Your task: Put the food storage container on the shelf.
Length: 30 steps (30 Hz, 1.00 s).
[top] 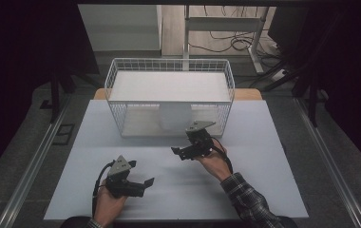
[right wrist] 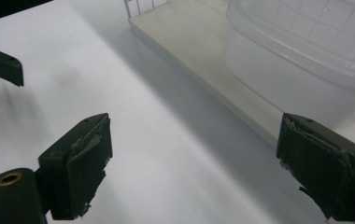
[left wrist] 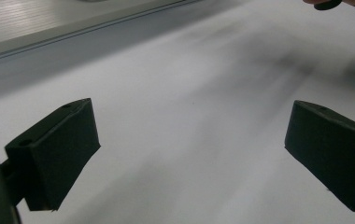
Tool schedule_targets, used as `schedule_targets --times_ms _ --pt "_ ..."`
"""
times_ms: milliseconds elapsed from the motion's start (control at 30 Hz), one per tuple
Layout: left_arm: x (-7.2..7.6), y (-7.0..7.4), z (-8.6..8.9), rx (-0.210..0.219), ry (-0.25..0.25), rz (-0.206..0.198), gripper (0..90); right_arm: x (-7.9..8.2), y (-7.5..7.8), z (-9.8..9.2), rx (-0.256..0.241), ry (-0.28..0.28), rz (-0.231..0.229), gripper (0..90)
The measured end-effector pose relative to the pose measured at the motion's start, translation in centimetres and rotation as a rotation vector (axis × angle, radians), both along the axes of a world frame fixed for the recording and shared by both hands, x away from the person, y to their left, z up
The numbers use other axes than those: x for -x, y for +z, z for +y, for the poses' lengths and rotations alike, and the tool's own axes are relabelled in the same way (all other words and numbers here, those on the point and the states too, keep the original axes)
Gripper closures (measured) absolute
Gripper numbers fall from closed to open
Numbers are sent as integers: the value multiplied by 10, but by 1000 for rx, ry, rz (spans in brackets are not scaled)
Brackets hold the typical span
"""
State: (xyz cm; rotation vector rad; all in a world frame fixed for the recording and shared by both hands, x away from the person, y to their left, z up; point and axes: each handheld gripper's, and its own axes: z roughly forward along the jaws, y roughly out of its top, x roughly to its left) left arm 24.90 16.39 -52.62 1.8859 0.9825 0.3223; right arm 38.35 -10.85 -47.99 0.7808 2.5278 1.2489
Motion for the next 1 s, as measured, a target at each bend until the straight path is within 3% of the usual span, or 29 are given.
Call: schedule_targets --times_ms 1000 --pt "-1 -1 1 4 -11 10 25 44 -10 -35 10 3 32 26"
